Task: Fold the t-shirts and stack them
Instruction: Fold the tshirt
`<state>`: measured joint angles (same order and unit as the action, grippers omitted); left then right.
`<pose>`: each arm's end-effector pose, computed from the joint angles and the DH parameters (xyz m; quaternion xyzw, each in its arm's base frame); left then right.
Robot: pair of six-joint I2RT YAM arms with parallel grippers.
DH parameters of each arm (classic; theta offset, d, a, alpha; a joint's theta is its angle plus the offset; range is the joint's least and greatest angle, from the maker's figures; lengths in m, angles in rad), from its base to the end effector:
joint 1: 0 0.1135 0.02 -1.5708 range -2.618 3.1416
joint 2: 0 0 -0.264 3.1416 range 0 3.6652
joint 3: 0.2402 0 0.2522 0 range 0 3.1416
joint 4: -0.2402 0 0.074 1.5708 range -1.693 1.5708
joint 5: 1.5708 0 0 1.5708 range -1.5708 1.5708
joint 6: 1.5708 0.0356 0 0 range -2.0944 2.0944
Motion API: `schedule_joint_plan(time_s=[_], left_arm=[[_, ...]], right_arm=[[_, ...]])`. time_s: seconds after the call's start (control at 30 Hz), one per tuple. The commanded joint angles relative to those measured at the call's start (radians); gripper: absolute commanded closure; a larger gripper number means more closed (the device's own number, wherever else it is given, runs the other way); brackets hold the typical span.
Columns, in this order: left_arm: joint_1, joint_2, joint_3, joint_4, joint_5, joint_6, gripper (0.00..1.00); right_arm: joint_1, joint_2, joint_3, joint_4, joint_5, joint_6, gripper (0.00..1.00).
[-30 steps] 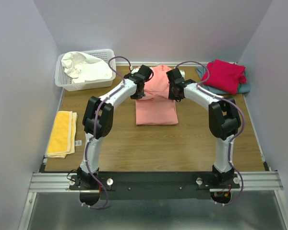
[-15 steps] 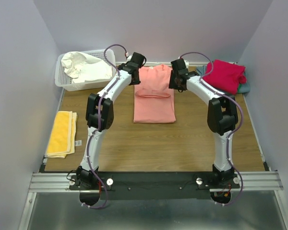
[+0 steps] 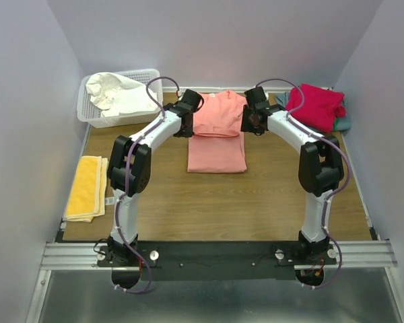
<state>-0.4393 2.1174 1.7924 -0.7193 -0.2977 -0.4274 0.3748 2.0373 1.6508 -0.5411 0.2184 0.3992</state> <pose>0.4233 -0.1874 0.2243 -0.0329 0.9551 0.0219 0.2937 0.4248 0.1588 0.2255 0.0460 0.9426 0.0228 0.3300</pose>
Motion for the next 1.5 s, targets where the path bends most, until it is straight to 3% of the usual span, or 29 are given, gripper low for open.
schedule_joint_plan(time_s=[0.0, 0.37, 0.63, 1.07, 1.27, 1.37, 1.47], left_arm=[[-0.049, -0.117, -0.111, 0.06, 0.083, 0.042, 0.67], [-0.064, 0.036, -0.027, 0.041, 0.143, 0.059, 0.75], [-0.062, 0.179, 0.157, 0.0, 0.129, 0.085, 0.75], [-0.001, 0.317, 0.412, 0.029, 0.026, 0.046, 0.75], [0.022, 0.29, 0.426, 0.004, 0.011, 0.058, 0.76], [0.022, 0.199, 0.316, 0.001, 0.051, 0.09, 0.76], [0.022, 0.087, 0.142, 0.018, 0.112, 0.107, 0.69]], right_arm=[[0.045, -0.092, -0.068, -0.016, -0.059, 0.006, 0.48], [0.09, 0.018, -0.048, -0.01, -0.105, 0.032, 0.5], [0.09, 0.118, 0.058, -0.003, -0.097, 0.047, 0.51], [0.088, 0.333, 0.362, -0.005, 0.113, 0.029, 0.54], [0.064, 0.305, 0.394, -0.019, 0.153, 0.03, 0.53], [0.059, 0.204, 0.282, -0.028, 0.122, 0.001, 0.46], [0.059, 0.08, 0.128, -0.034, 0.11, -0.031, 0.24]])
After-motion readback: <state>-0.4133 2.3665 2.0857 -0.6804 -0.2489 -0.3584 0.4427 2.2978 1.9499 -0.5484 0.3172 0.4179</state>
